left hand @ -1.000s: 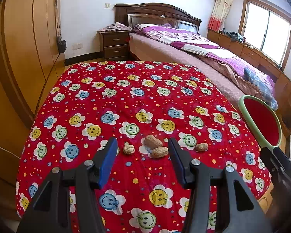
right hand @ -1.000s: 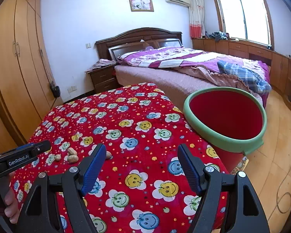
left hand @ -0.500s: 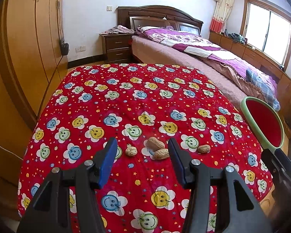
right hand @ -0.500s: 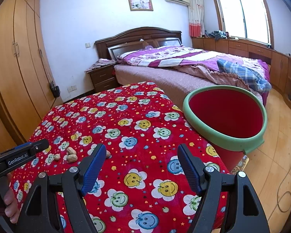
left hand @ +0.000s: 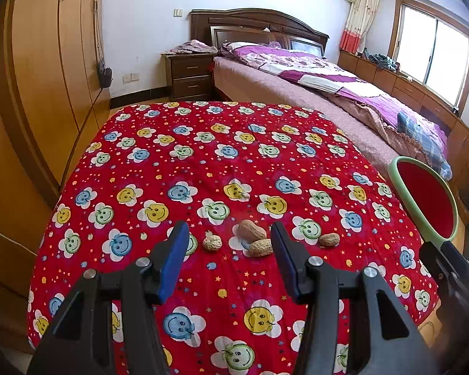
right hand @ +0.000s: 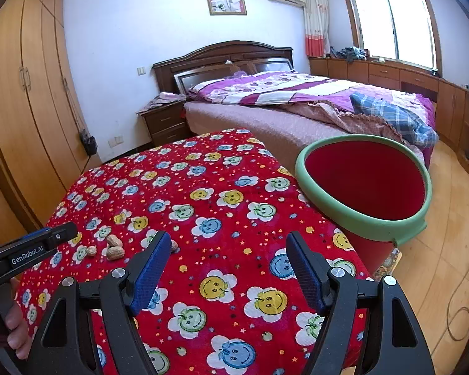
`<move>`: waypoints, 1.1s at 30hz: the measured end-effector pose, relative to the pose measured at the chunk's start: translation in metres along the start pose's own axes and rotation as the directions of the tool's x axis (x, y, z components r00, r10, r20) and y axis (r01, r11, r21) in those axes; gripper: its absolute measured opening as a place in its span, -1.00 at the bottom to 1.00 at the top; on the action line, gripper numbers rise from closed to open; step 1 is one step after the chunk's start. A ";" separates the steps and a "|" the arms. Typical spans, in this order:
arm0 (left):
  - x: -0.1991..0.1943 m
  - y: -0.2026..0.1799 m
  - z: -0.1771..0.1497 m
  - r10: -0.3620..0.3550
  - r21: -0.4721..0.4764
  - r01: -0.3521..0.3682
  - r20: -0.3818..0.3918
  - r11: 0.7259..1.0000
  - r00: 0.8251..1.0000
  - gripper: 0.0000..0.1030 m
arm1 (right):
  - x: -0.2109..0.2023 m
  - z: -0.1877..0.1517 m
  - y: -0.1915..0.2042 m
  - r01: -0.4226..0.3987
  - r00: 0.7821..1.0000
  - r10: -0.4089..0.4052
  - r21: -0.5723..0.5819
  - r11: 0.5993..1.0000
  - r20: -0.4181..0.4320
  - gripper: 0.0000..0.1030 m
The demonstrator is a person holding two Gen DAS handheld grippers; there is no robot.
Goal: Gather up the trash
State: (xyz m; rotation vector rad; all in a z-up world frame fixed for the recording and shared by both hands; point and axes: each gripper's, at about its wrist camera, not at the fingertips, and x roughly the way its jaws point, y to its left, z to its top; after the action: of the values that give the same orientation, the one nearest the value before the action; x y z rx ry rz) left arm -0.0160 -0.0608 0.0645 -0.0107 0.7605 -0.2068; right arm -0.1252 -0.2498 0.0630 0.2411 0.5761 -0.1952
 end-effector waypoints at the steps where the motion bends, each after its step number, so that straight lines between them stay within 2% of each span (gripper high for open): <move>1: 0.000 0.000 0.000 0.001 0.002 -0.001 0.003 1.000 1.000 0.05 | 0.001 0.000 0.000 -0.001 1.000 0.001 0.002 1.000 -0.003 0.49; 33: -0.001 0.001 -0.003 0.009 0.004 -0.009 0.005 1.000 1.000 0.05 | 0.002 -0.001 -0.004 -0.012 1.000 0.012 0.020 1.000 -0.014 0.49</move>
State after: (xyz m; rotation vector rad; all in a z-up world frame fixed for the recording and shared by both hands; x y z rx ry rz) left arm -0.0185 -0.0598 0.0629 -0.0041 0.7554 -0.1992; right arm -0.1251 -0.2539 0.0609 0.2652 0.5864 -0.1877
